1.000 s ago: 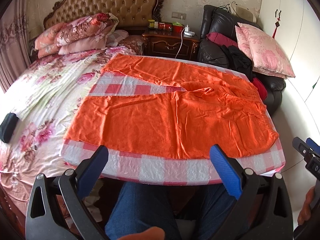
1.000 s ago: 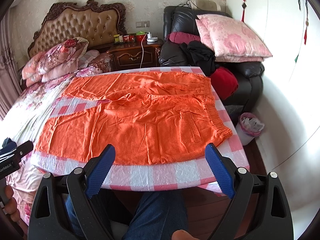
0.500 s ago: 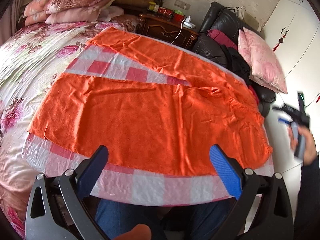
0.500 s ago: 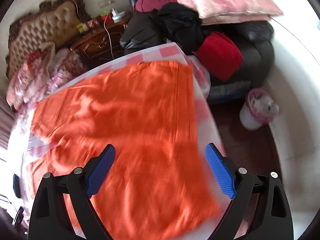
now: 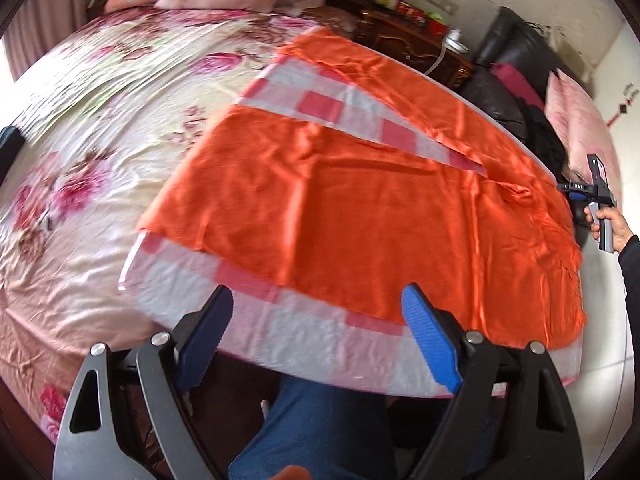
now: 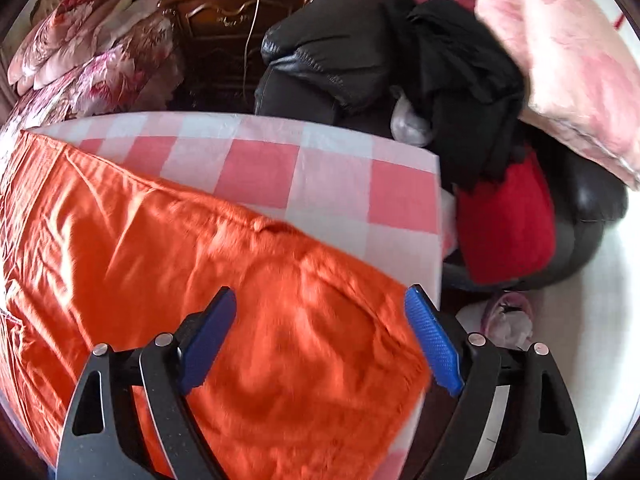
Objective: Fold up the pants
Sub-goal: 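Reach both grippers to the orange pants leg ends and close on them, then lift the leg ends with both grippers and fold them over toward the waistband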
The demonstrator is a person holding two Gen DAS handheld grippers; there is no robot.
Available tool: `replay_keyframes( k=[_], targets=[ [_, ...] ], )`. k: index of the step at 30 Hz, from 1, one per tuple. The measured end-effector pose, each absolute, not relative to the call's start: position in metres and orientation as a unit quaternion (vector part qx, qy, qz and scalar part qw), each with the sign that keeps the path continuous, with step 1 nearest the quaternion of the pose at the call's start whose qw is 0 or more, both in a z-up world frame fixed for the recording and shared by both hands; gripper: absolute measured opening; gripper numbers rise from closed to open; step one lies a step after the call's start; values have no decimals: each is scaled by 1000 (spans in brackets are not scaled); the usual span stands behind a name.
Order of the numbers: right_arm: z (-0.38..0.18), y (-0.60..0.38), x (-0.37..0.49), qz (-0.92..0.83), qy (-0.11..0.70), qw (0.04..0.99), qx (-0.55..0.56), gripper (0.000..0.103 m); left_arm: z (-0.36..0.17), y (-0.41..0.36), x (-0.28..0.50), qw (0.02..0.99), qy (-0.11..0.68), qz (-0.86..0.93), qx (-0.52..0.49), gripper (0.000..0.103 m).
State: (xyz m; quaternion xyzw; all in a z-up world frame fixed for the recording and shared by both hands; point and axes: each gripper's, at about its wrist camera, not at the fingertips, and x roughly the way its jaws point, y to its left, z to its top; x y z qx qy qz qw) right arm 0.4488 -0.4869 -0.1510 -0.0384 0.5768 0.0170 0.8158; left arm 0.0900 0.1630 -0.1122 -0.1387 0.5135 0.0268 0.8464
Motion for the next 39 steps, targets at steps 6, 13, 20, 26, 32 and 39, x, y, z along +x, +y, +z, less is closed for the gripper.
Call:
replay_keyframes(
  k=[6,13,20,26,32,39],
  targets=[
    [-168,-481,463,55,583,810,-34,51,-99,172,117,851,507,24,-138,79],
    [-118,-464,431,71,529,845,-29,9,-77,166,230,842,477,-71,-240,64],
    [-42,-428,339,138,452,881,-7,9,-93,189,408,801,472,-68,-362,64],
    [-18,-397,251,189,431,882,26,9,-143,196,511,750,500,-60,-429,57],
    [-13,-387,194,195,432,879,41,9,-175,196,553,732,508,-34,-453,44],
    [-21,-406,174,173,442,878,63,9,-180,209,546,736,515,-24,-439,1]
  ],
)
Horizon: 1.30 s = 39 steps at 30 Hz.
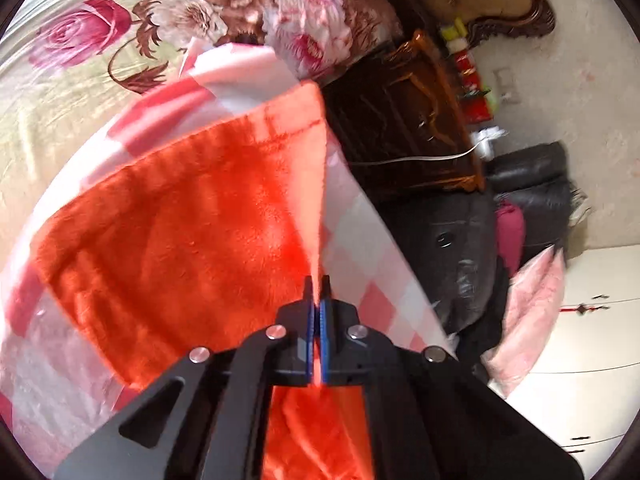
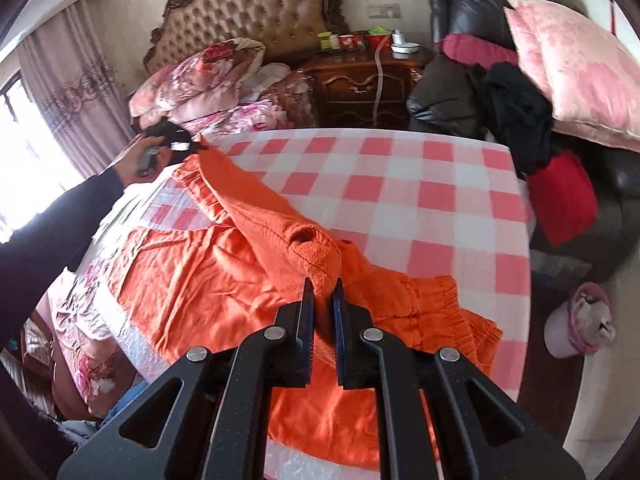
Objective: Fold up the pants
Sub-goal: 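Lift the leg ends with both grippers and fold them over toward the waistband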
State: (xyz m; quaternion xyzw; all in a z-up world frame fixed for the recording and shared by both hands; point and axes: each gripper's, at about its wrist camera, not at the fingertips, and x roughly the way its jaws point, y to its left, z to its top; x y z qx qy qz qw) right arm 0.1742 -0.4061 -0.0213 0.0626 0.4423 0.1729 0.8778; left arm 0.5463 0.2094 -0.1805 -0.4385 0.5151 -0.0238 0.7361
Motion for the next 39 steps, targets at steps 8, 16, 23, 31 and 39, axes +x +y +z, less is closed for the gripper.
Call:
replay_keyframes(
  k=[8,16,23,31,39],
  targets=[
    [-15,-422,185,153,426,891,24,9,-77,253,437,771,439,-67,-456,1],
    [-56,-436,115,144,450,881,28,9,-135,274,189,768,438,-35,-466,1],
    [-122,-445,74,115,487,860,100,10,-209,270,128,750,445,-29,-489,1],
    [-125,-483,23,103,433,835,322,65,-208,263,134,752,434,-43,-494,1],
    [-168,-521,-14,17,396,732,554,67,-220,269,129,737,436,-45,-515,3]
  ],
)
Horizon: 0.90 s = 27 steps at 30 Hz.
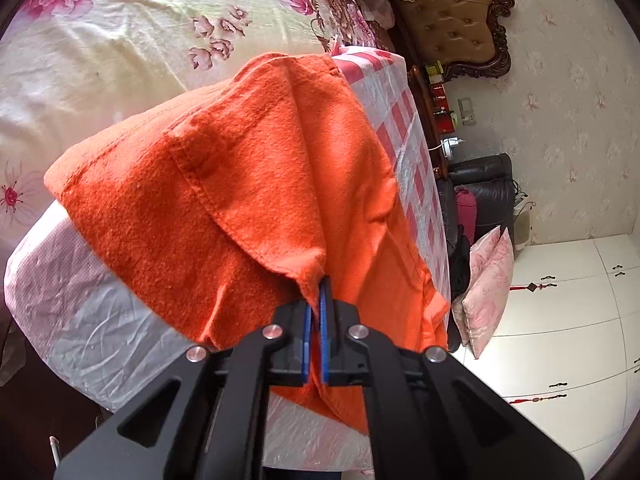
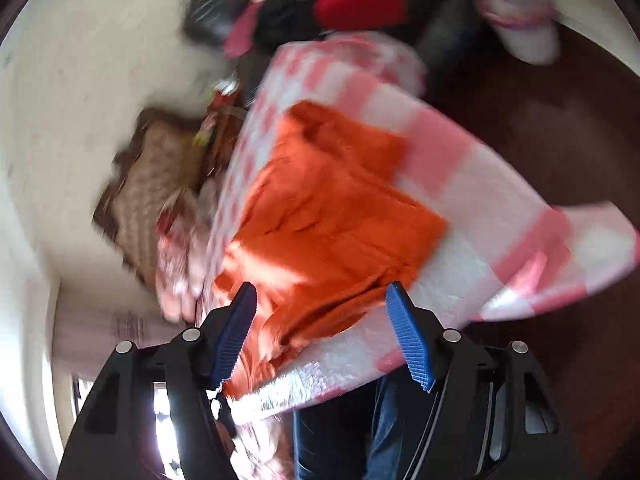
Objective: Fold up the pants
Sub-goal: 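Lift the leg ends with both grippers and fold them over toward the waistband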
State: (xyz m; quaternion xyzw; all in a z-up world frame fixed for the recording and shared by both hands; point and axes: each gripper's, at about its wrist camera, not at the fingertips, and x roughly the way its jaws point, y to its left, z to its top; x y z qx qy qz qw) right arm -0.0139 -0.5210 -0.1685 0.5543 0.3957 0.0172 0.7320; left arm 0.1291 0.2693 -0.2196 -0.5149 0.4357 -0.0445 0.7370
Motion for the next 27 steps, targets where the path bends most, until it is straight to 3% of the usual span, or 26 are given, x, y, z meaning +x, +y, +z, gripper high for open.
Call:
replay_keyframes(
  k=[11,13,14,17,24,27],
  targets=[
    [-191,-507,-2,-20,401,711,578,65,-221,277,125,737,434,-45,-516,3],
    [-193,-504,7,-21,403,713,573,36,-221,276,130,738,436,-50,-512,3],
    [-193,-503,12,-21,407,715,567,13,-219,275,132,739,439,-52,-509,1],
    [-168,-501,19,-12,393,736,551,12,-196,274,133,749,426,-64,-503,1],
    [-66,-518,70,24,362,762,537,12,-58,268,175,798,360,-111,-471,1],
    [-48,-527,112,8,370,754,543,12,-25,257,219,796,381,-103,-459,1]
  ],
)
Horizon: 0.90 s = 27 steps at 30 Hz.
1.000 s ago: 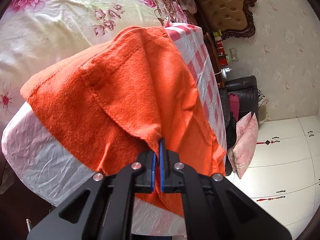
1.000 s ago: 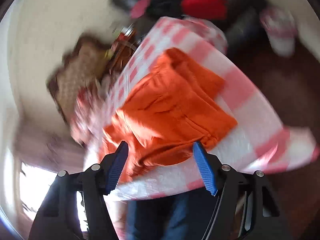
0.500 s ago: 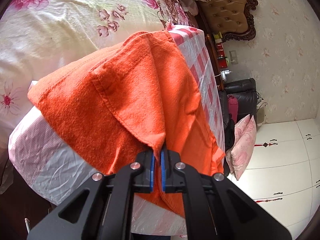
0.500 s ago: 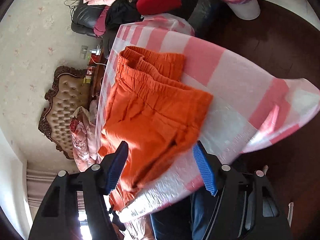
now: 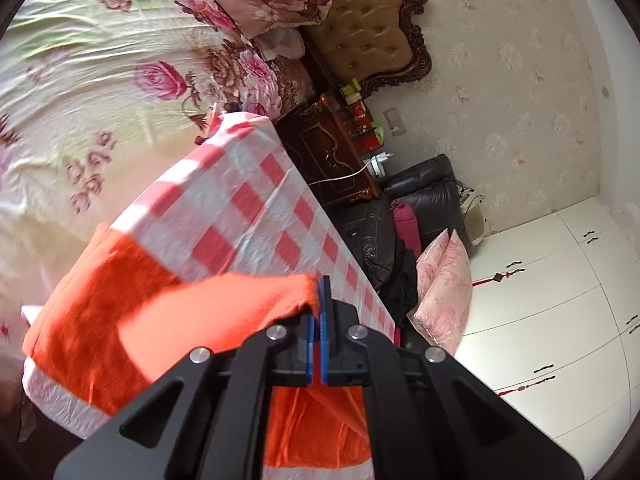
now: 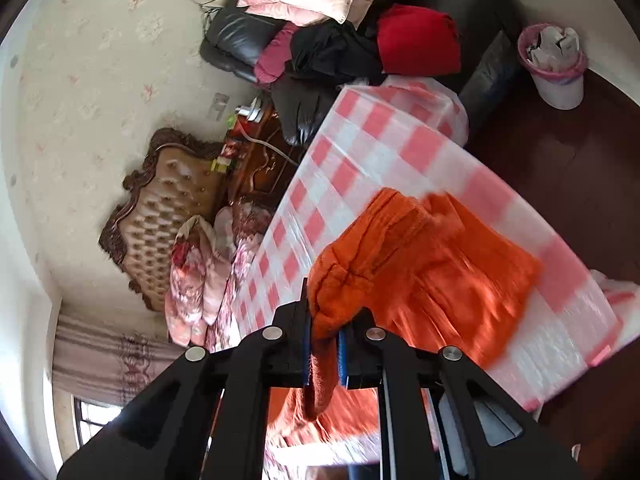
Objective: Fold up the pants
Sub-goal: 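Lift the leg ends with both grippers and fold them over toward the waistband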
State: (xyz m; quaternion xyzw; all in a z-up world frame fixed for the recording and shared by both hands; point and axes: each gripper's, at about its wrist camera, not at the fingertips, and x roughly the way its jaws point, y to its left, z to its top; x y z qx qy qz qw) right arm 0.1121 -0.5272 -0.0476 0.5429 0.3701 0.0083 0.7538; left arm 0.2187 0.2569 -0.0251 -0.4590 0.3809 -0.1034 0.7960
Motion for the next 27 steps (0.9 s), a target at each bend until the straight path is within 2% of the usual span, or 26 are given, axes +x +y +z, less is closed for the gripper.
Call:
replay_keyframes(
  k=[4,6,8,11,14,19,23,27],
  targets=[
    [-50,-543,203,-33,403,741,536,11,-19,236,319,779,460,-73,-419,1],
    [-55,-554,231,-26,388,733,558,11,-14,229,346,784,466,-58,-406,1],
    [-55,-565,240,5,339,739,582,11,-6,223,349,794,453,-62,-401,1],
    [-58,-563,220,35,319,772,549,11,-10,215,316,798,453,-92,-387,1],
    [-89,-564,188,37,334,770,542,11,-37,219,273,797,462,-98,-375,1],
    [-140,-554,122,37,367,768,523,11,-120,244,178,777,480,-85,-398,1],
    [-187,-544,89,20,418,756,502,11,-191,264,141,749,496,-68,-434,1],
    [-180,-543,77,24,409,762,502,10,-184,270,133,760,469,-76,-444,1]
  ],
)
